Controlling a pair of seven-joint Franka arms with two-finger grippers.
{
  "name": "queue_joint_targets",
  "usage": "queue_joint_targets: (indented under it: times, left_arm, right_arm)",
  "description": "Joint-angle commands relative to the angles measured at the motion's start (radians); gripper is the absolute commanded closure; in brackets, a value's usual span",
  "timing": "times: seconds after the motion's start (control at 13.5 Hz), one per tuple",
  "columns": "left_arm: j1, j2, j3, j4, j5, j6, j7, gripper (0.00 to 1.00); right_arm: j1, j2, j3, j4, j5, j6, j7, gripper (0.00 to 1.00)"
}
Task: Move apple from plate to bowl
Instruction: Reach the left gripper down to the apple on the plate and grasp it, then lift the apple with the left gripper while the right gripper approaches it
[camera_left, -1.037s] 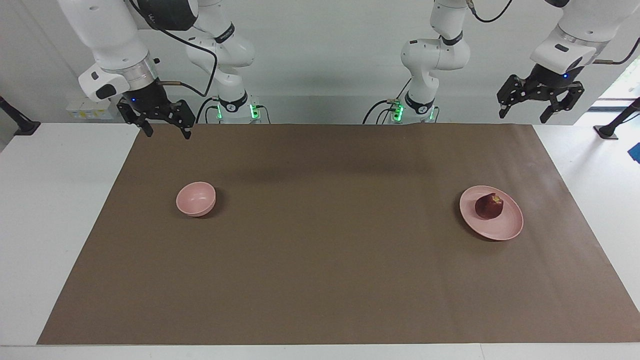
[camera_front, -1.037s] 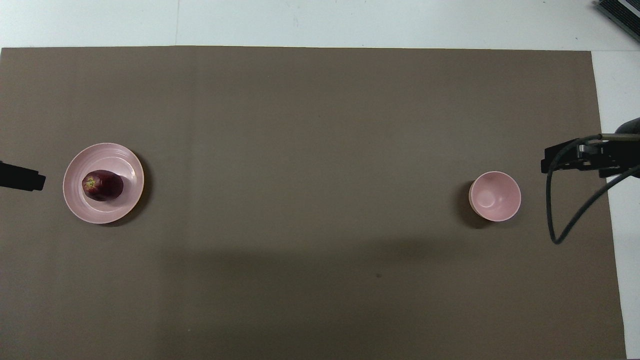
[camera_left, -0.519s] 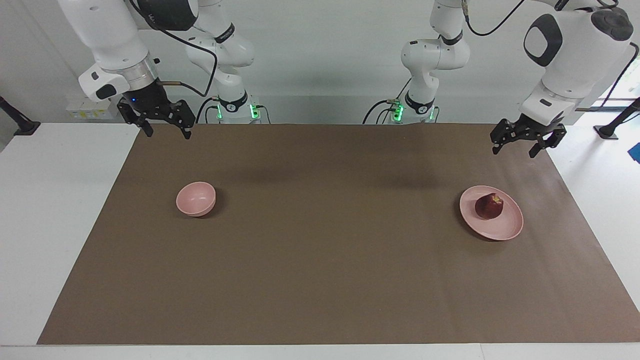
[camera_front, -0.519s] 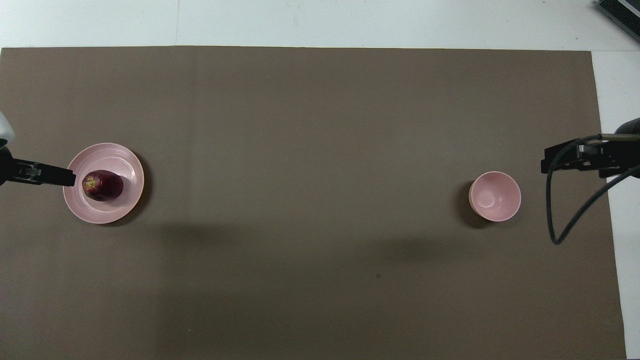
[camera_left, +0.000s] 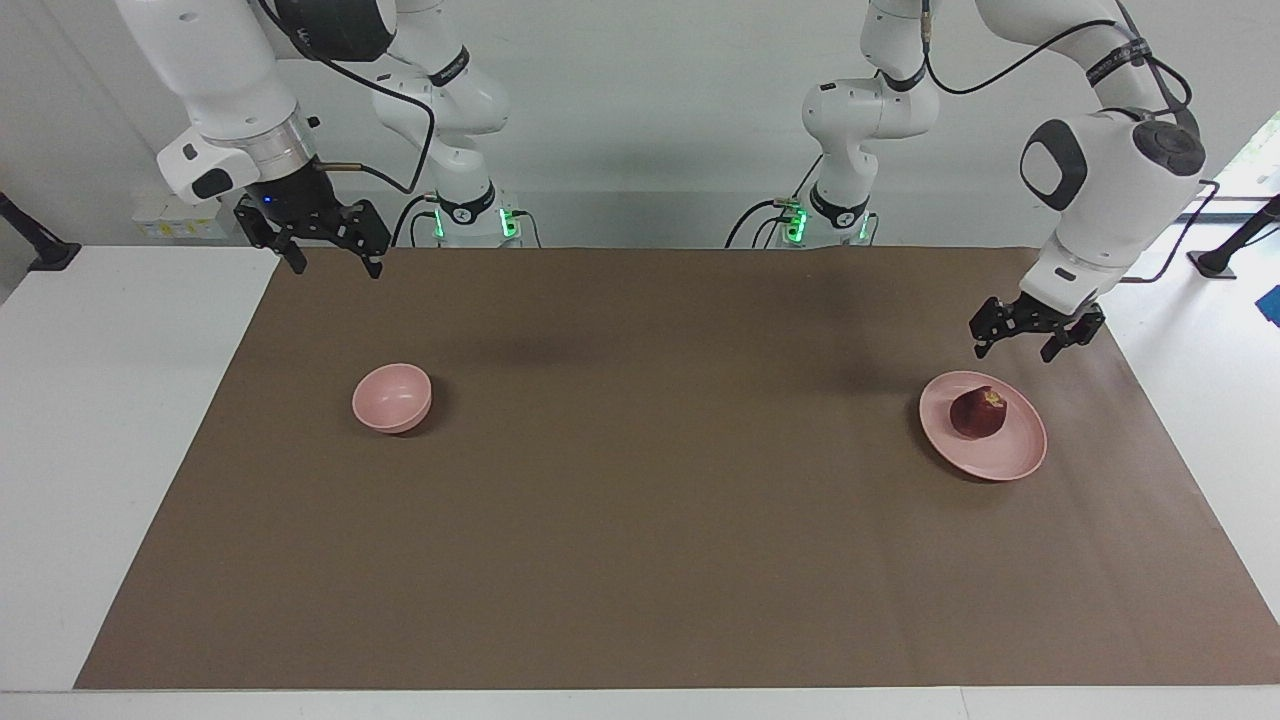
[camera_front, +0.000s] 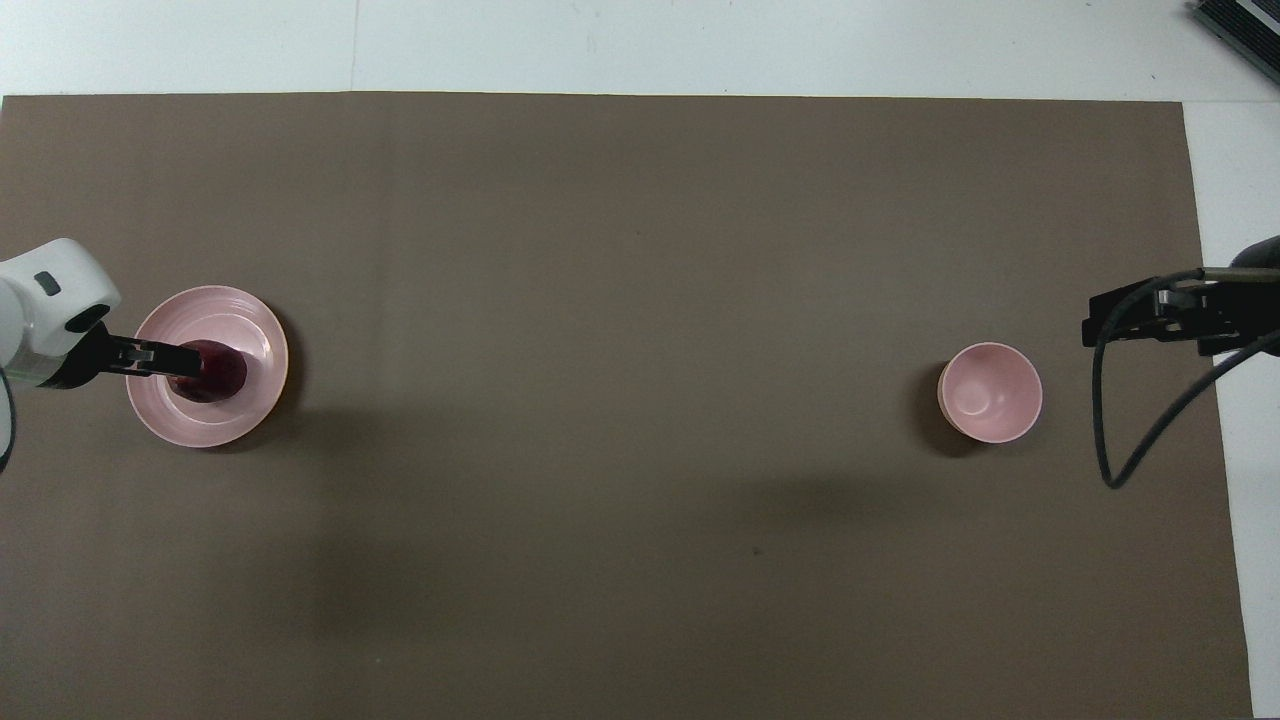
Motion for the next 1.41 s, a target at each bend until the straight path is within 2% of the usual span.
queue_joint_targets:
  times: [0.0,0.15,0.37,0.59,0.81,0.96,1.19,1.33]
  left_arm:
    - [0.013,0.046,-0.009,-0.041,-0.001,0.124,0.01,0.0]
    - [0.019,0.068,-0.01,-0.07,-0.007,0.172,0.03,0.0]
    - [0.042,0.089,-0.009,-0.101,-0.087,0.238,0.11,0.0]
    - [0.061,0.097,-0.009,-0.112,-0.139,0.239,0.177,0.0]
    - [0.056,0.097,-0.009,-0.112,-0.167,0.238,0.177,0.69]
    - [0.05,0.097,-0.009,-0.104,-0.167,0.232,0.178,0.99]
    - [0.048,0.071,-0.016,-0.092,-0.167,0.212,0.177,1.0]
    - [0.041,0.01,-0.022,-0.089,-0.17,0.129,0.172,1.0]
  right_arm:
    - [-0.013,-0.019,0.003,-0.017,0.024,0.001,-0.019,0.0]
    - [-0.013,-0.019,0.003,-0.017,0.024,-0.001,-0.021,0.0]
    - [-0.013,-0.019,0.003,-0.017,0.024,-0.002,-0.021,0.0]
    - [-0.015,-0.02,0.003,-0.019,0.024,-0.004,-0.019,0.0]
    - [-0.013,-0.025,0.004,-0.027,0.025,-0.01,-0.007,0.0]
    - [-0.004,-0.037,0.004,-0.043,0.025,-0.01,0.06,0.0]
    - [0.008,-0.049,0.012,-0.06,0.027,-0.028,0.152,0.0]
    - [0.018,-0.062,0.012,-0.07,0.065,-0.068,0.23,0.0]
